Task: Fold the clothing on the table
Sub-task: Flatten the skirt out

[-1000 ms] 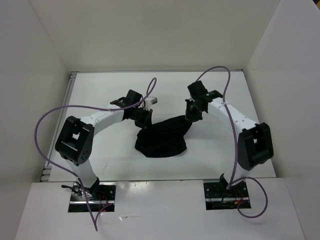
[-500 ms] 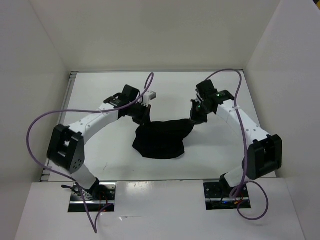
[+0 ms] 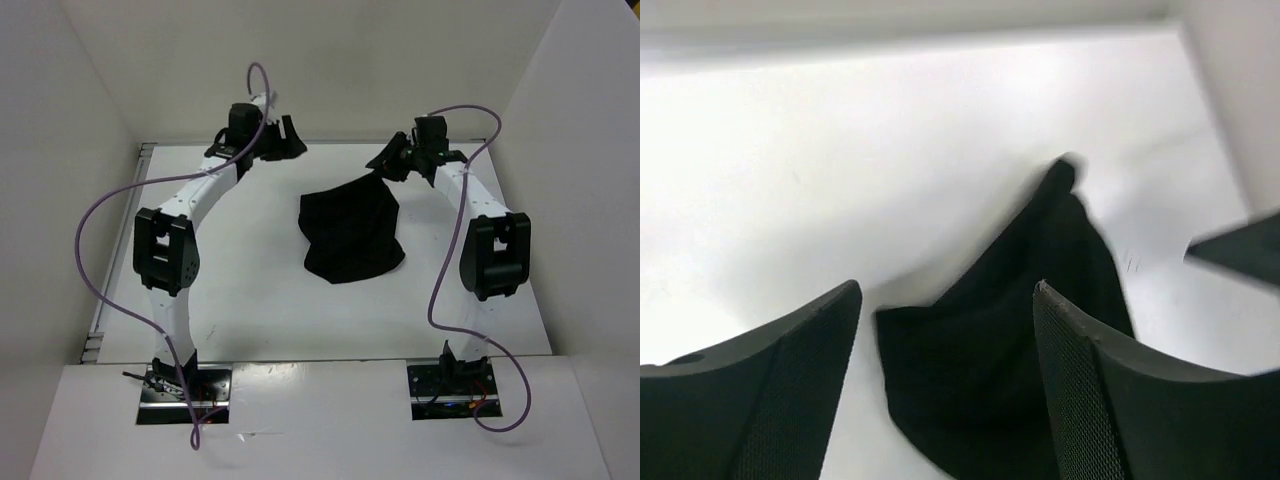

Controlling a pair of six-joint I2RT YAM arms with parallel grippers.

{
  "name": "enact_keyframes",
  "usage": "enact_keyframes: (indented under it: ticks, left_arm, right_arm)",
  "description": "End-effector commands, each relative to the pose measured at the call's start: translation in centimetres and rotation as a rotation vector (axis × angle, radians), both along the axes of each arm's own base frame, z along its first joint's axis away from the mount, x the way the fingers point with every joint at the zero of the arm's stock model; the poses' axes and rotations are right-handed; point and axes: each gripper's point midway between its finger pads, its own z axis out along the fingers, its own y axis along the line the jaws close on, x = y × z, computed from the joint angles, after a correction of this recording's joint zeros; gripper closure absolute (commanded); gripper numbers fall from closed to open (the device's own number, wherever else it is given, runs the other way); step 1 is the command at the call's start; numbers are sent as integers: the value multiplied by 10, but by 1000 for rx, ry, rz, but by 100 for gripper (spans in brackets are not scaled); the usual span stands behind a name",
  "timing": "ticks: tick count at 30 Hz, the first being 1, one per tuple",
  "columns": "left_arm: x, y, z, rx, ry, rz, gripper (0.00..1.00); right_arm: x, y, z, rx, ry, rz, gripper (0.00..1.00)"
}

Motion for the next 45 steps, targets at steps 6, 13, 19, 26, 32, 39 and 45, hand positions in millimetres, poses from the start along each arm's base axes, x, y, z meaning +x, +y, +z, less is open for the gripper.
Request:
enact_keyframes:
  ticks: [6, 13, 19, 26, 32, 39, 45]
  left_arm:
    - [-28, -16, 30, -171, -4, -137, 39]
    - [-110, -40, -101, -63, 316, -226, 53]
    - [-123, -64, -132, -74, 383, -259, 65]
    - [-130, -76, -162, -17, 455, -254, 69]
    - [-168, -52, -204, 58, 596, -217, 74]
    - [-216, -24, -213, 157, 728, -189, 82]
    - [-203, -18, -135, 153, 558, -153, 75]
  right_arm:
    - [-17, -20, 51, -212, -148, -29, 54]
    - [-68, -44, -65, -510, 141, -32, 80]
    - [-70, -36, -148, -593, 305, 45, 99]
    - [-104, -29, -198, -631, 466, 117, 100]
    - [-192, -24, -224, -697, 642, 251, 100]
    - [-279, 4, -182, -606, 710, 383, 100]
    - [-241, 14, -107, -667, 474, 311, 86]
